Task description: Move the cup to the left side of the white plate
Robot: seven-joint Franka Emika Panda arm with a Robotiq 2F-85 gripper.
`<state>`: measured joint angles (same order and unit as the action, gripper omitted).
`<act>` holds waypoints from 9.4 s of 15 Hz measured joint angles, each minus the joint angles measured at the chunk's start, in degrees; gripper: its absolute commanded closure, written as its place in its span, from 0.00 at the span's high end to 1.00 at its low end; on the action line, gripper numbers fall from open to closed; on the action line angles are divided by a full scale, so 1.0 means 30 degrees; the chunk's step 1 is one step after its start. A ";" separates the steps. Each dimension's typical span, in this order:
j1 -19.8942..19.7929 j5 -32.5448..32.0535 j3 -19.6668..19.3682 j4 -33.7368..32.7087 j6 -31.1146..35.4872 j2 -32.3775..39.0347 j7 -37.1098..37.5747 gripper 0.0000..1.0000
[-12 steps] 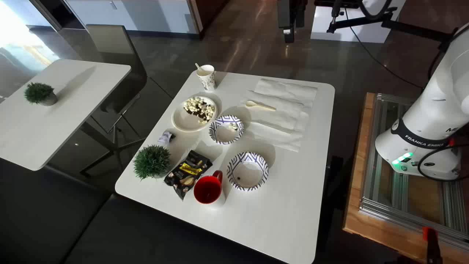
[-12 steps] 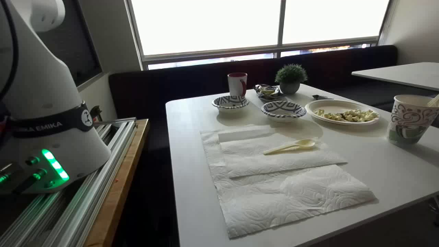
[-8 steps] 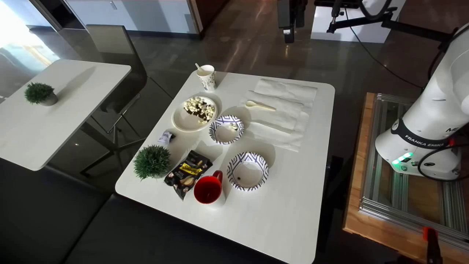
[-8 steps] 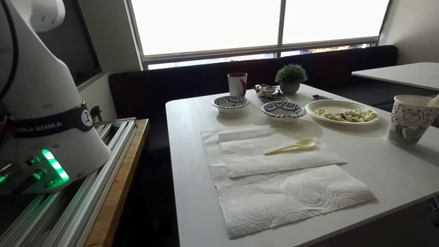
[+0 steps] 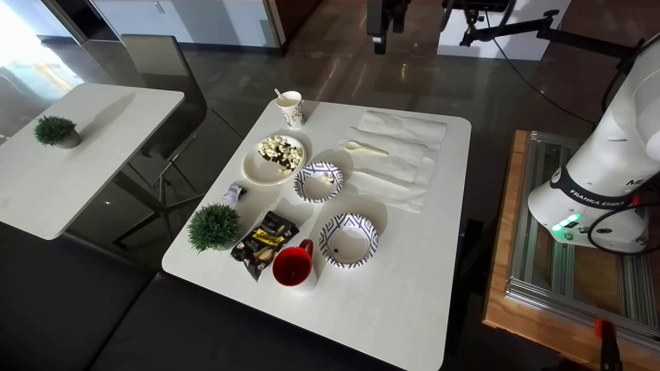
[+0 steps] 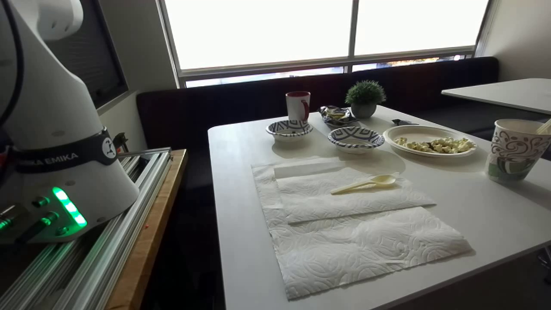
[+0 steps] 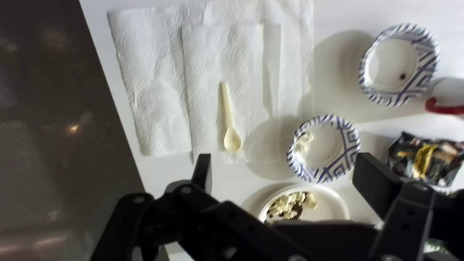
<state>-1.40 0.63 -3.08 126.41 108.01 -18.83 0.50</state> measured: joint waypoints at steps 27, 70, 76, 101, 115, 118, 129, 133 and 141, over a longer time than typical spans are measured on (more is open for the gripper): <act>-0.0905 -0.0251 0.0973 -1.3626 1.0522 1.9531 -0.4824 1.00; -0.0908 -0.0541 0.1191 -1.6014 1.1182 2.1777 -0.5149 0.05; -0.0204 -0.1037 0.0848 -1.4705 0.9481 1.9471 -0.4297 0.01; 0.6482 -0.6665 0.2226 -0.4475 1.2368 1.2462 0.2893 0.04; 0.5083 -0.6614 0.2248 -0.6715 1.2467 1.3163 -0.0680 0.01; 0.4288 -0.6365 0.2718 -0.8050 1.2467 1.3967 -0.3437 0.01; 0.1956 -0.2757 0.6509 -1.0399 1.2449 1.6611 -1.3322 0.01; 0.1809 -0.2567 0.6766 -1.0942 1.2420 1.7619 -1.5188 0.01; 0.1854 -0.2567 0.6885 -1.1886 1.2327 1.9303 -1.7436 0.01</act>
<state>4.16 -7.07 17.57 90.76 144.99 39.08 -51.81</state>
